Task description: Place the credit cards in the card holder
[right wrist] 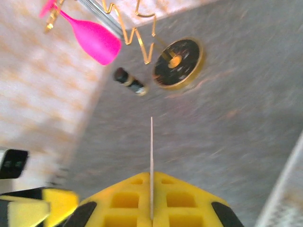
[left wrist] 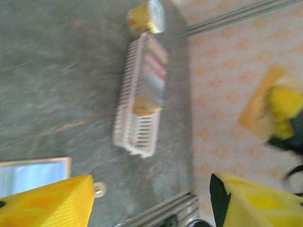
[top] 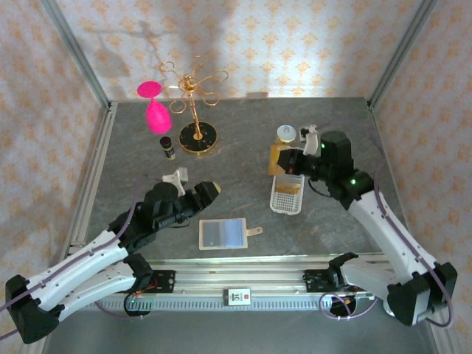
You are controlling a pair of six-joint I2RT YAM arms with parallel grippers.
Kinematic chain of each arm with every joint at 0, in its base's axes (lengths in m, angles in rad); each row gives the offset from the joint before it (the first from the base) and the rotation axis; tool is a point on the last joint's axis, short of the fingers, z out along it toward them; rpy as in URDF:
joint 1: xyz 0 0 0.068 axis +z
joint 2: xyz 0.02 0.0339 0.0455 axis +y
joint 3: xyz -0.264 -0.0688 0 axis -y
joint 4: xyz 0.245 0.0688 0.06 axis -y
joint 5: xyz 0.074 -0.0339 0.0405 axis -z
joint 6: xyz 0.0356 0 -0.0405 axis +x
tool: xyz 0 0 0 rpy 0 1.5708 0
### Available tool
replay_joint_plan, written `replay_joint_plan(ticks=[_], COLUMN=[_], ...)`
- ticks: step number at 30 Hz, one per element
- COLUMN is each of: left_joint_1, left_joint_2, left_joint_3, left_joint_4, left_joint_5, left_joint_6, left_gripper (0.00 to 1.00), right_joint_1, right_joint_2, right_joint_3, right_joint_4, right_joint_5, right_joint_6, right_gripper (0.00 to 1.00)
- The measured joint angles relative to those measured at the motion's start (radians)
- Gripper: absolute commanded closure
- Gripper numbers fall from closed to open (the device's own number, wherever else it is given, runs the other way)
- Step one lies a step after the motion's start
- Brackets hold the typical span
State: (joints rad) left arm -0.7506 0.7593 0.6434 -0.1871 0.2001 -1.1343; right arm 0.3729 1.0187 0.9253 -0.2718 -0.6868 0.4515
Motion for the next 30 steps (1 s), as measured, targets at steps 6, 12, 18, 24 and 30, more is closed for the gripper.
replay_joint_plan(ticks=[6,12,18,24,30], left_joint_1=[-0.119,-0.208,-0.232,-0.238,-0.238], left_joint_2=[0.011,0.201,0.269,0.248,0.228], left_joint_3=[0.024,0.060,0.086,0.081,0.076], left_joint_4=[0.161,0.317,0.404,0.484,0.513], left_joint_5=[-0.002,0.008,0.025,0.021,0.005], left_joint_6=[-0.040,-0.054,-0.061,-0.094,-0.109], left_gripper=[0.34,0.38,0.40,0.42,0.51], right_joint_1=[0.038,0.085,0.099,0.109,0.147], right_joint_2=[-0.158,-0.216,-0.238,-0.237,-0.217], right_joint_3=[-0.234,-0.237,-0.237,-0.237,-0.237], right_joint_4=[0.233,0.341,0.363,0.363,0.369], right_joint_5=[-0.089,-0.100,-0.098,-0.095,-0.091], right_joint_6=[0.480,0.663,0.718,0.727,0.727], right_gripper=[1.00,1.00,1.00,1.00,1.00])
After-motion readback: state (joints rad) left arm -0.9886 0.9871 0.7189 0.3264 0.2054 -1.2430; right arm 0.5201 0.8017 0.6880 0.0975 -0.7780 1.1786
